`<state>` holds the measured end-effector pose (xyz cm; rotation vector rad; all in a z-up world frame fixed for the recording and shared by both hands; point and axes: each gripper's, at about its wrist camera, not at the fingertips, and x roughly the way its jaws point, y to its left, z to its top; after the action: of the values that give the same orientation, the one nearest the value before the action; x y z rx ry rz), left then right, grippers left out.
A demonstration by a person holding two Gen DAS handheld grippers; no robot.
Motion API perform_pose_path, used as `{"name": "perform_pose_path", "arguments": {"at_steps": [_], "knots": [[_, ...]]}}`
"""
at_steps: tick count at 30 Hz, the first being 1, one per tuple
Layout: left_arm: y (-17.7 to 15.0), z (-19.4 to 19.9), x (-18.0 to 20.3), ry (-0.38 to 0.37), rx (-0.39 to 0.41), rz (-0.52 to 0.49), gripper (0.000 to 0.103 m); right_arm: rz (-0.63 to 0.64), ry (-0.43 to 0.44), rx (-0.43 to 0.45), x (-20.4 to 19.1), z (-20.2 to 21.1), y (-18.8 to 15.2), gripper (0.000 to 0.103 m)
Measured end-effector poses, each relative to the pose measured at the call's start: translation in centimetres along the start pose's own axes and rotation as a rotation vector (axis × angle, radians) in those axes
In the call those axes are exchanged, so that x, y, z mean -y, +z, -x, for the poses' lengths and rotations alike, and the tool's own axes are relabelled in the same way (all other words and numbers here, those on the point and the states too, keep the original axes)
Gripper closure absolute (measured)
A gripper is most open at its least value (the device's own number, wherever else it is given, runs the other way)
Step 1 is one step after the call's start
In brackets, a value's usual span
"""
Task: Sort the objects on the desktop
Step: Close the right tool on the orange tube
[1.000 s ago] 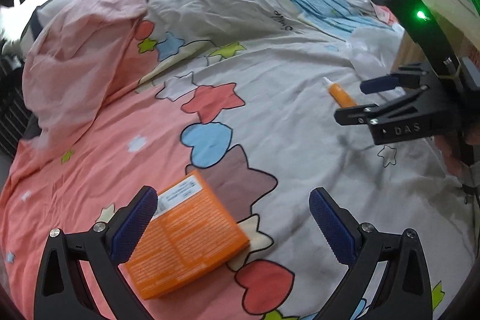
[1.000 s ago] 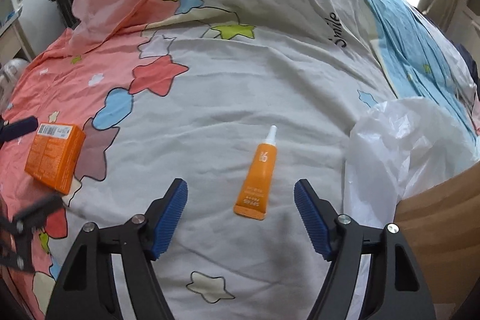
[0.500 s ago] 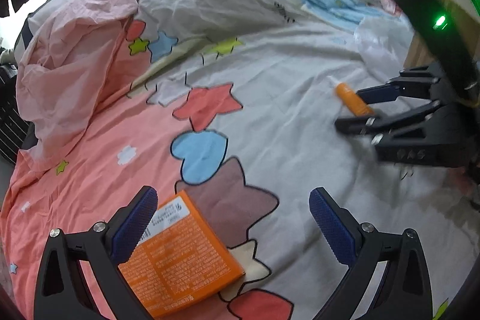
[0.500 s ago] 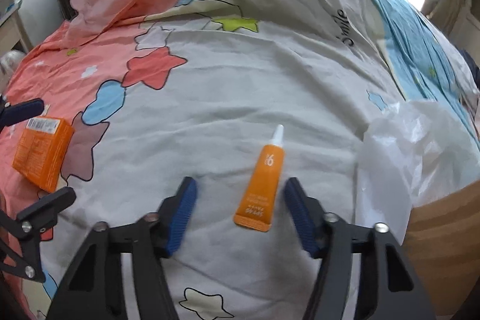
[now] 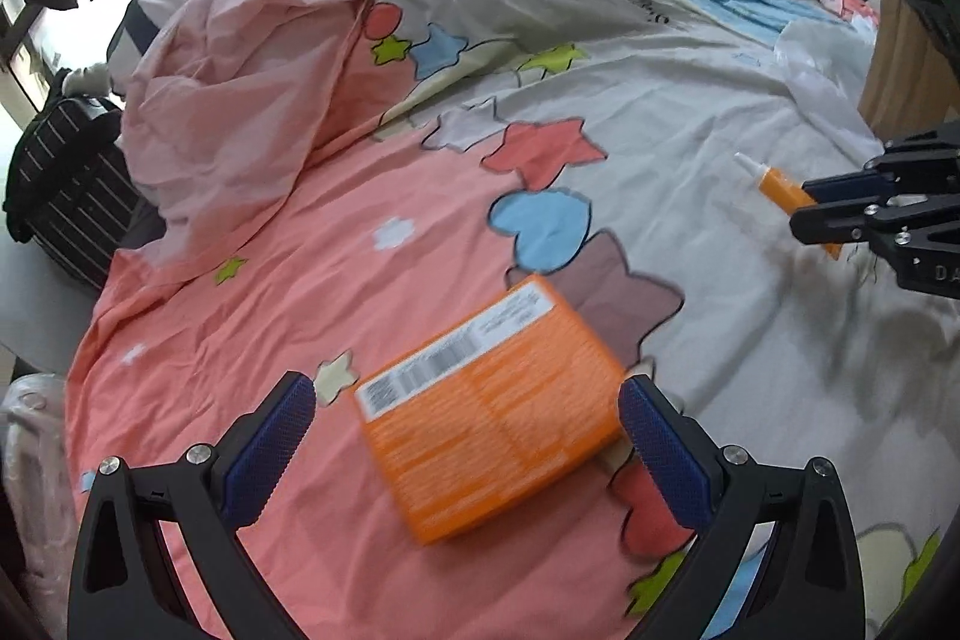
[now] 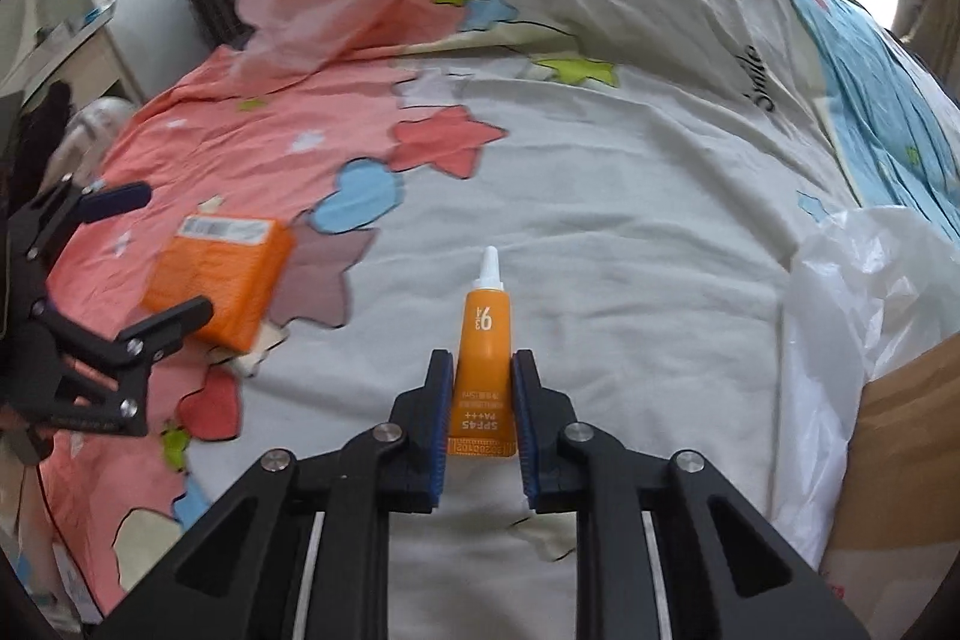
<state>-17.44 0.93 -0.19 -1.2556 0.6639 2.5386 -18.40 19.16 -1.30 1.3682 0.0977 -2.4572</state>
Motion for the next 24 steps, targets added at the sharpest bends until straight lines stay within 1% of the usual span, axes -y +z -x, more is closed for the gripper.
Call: {"name": "perform_pose_path", "arguments": {"at_steps": [3,4,6,7,8,10,12,15,17,19,22,24], "knots": [[-1.1,0.3,-0.1,-0.008,-0.008,-0.021,0.000,0.019,-0.002,-0.003,-0.9,0.0,-0.2,0.085],[-1.5,0.3,-0.1,0.009,-0.012,-0.024,0.000,0.026,-0.004,-0.003,-1.1,0.0,-0.3,0.085],[-2.0,0.1,-0.5,0.042,-0.021,0.002,0.000,0.038,-0.005,-0.002,-1.6,0.1,-0.3,0.085],[-2.1,-0.1,-0.7,0.045,-0.027,0.028,0.000,0.040,-0.005,0.002,-1.8,0.2,-0.3,0.085],[-2.1,-0.2,-1.0,0.041,-0.035,0.060,0.000,0.044,-0.005,0.003,-1.9,0.3,-0.3,0.085],[-1.9,-0.7,-1.4,0.005,-0.066,0.127,0.000,0.049,0.001,0.003,-2.1,0.2,-0.2,0.085],[-1.5,-0.8,-1.4,-0.014,-0.071,0.167,0.000,0.045,0.003,0.001,-2.0,0.2,-0.3,0.085],[-0.7,-0.9,-1.2,-0.014,-0.086,0.163,0.000,0.036,0.008,-0.002,-1.7,0.2,-0.4,0.085],[-0.3,-1.0,-1.4,-0.033,-0.099,0.175,0.000,0.030,0.012,-0.002,-1.4,0.2,-0.5,0.085],[-0.2,-1.4,-1.8,-0.056,-0.124,0.196,0.000,0.027,0.016,0.000,-1.3,0.3,-0.5,0.085],[-0.6,-2.1,-2.9,-0.054,-0.155,0.241,0.000,0.025,0.020,0.002,-1.1,0.3,-0.5,0.085],[-1.1,-2.3,-3.4,-0.080,-0.168,0.277,0.000,0.026,0.022,0.000,-1.1,0.2,-0.6,0.085]]}}
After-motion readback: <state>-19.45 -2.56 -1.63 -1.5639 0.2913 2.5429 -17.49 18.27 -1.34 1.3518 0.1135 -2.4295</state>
